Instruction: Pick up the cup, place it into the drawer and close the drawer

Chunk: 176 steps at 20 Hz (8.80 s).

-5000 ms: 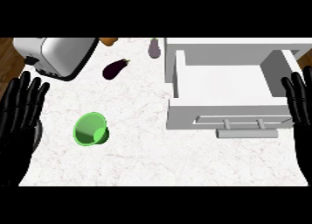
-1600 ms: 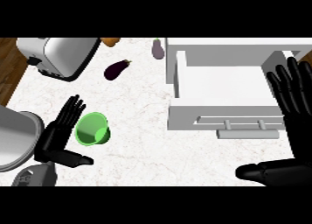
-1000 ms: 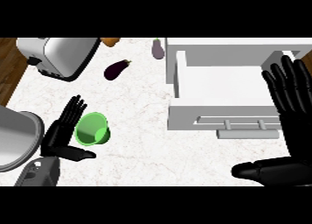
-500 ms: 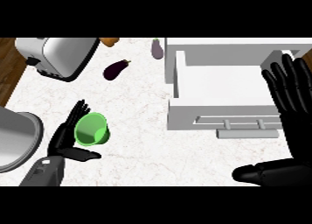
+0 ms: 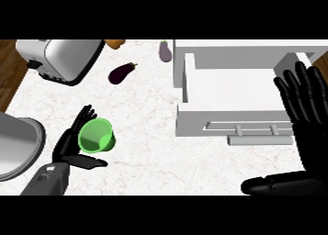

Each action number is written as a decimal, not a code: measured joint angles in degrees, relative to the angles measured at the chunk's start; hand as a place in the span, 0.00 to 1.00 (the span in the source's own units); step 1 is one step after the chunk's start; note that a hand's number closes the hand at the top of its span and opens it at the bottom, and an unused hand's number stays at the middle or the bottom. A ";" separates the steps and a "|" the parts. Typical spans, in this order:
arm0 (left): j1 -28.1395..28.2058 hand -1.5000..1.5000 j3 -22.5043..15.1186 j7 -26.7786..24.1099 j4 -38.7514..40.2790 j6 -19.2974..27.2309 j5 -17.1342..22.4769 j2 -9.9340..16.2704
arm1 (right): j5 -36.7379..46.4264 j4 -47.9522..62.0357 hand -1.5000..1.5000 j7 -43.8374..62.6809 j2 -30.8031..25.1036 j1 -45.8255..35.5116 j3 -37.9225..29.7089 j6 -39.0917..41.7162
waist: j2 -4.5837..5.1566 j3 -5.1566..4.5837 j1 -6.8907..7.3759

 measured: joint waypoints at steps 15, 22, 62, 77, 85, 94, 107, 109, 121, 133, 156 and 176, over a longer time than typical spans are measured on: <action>-3.71 1.00 0.42 0.60 5.50 -5.49 2.48 -2.11 | -2.33 0.00 0.00 1.13 -1.43 -0.28 -1.77 1.43 | 0.09 -0.05 -0.23; -3.94 1.00 -0.04 0.27 4.10 -8.26 3.69 -2.48 | -1.88 -0.08 0.00 1.51 -1.01 -0.55 -1.18 0.98 | 0.14 -0.07 -0.38; -1.47 1.00 -8.07 28.44 -55.53 18.58 17.19 -12.00 | -2.69 -0.11 0.00 1.39 -2.00 0.69 -3.77 1.55 | -0.21 0.08 0.44; -23.85 1.00 -11.17 39.34 -47.67 31.70 13.25 -12.29 | -1.78 1.31 0.00 -0.60 -1.78 1.08 -3.49 2.20 | -0.08 0.06 -0.13; -32.98 1.00 -14.12 38.91 -36.59 36.07 14.00 -12.35 | -2.07 2.16 0.00 -1.17 -2.02 0.57 -4.23 2.43 | -0.02 0.06 -0.38; -42.45 1.00 -18.56 34.58 -21.14 41.23 20.13 -12.36 | -3.25 3.35 0.00 -1.04 -2.76 -0.52 -5.11 3.19 | 0.16 0.07 -1.13; -50.25 1.00 -29.55 29.32 -4.44 43.97 30.44 -12.36 | -3.73 3.94 0.00 -0.62 -2.94 -2.15 -4.92 3.44 | 0.68 0.10 -3.14; -50.93 1.00 -31.24 28.78 -2.83 44.11 31.61 -12.35 | -3.89 4.52 0.00 -0.85 -3.08 -2.61 -4.65 3.95 | 0.84 0.12 -3.73; -52.67 0.00 -41.77 29.87 2.61 48.13 34.01 -12.35 | -4.78 4.49 0.00 -1.10 -2.37 -3.50 -3.50 4.54 | 1.38 0.17 -5.95; -51.70 0.00 -40.69 23.90 -3.69 46.53 43.16 -12.36 | -10.28 3.41 0.00 -0.37 -2.50 -1.86 -4.95 6.49 | 0.85 0.11 -4.32; -23.33 0.00 -33.72 29.56 -39.92 45.78 47.28 4.65 | 1.84 -0.57 1.00 -0.31 -12.16 4.44 -2.98 15.93 | -0.73 0.03 2.34; 7.01 0.00 -23.70 28.93 -59.86 31.44 50.32 19.22 | 42.51 25.29 0.00 -18.28 -14.44 -2.98 12.62 5.99 | -0.06 0.05 1.61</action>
